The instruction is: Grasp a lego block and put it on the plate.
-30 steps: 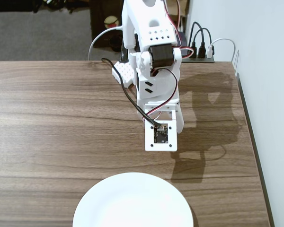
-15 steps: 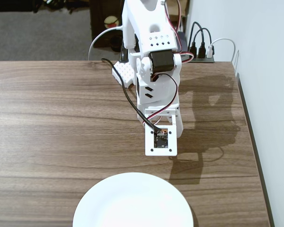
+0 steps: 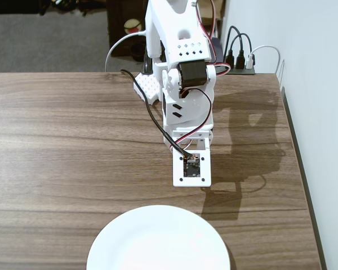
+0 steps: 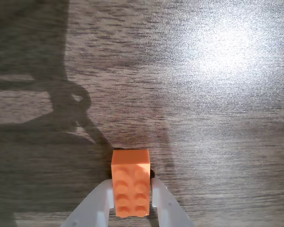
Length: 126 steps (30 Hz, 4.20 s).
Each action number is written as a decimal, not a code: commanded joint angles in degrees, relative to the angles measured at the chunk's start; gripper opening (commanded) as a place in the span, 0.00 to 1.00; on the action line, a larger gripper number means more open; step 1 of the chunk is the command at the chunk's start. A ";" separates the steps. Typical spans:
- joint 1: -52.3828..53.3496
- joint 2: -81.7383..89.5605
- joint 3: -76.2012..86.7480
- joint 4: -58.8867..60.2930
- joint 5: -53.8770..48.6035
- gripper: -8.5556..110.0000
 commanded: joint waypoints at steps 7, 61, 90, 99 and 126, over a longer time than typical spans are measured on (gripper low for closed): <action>0.35 0.53 -0.26 -1.23 0.09 0.12; 12.39 -19.42 -42.19 -8.00 13.97 0.12; 10.37 -31.82 -55.02 1.93 20.83 0.21; 8.61 -17.23 -47.72 7.56 22.59 0.20; 5.01 39.81 10.28 -1.49 47.20 0.08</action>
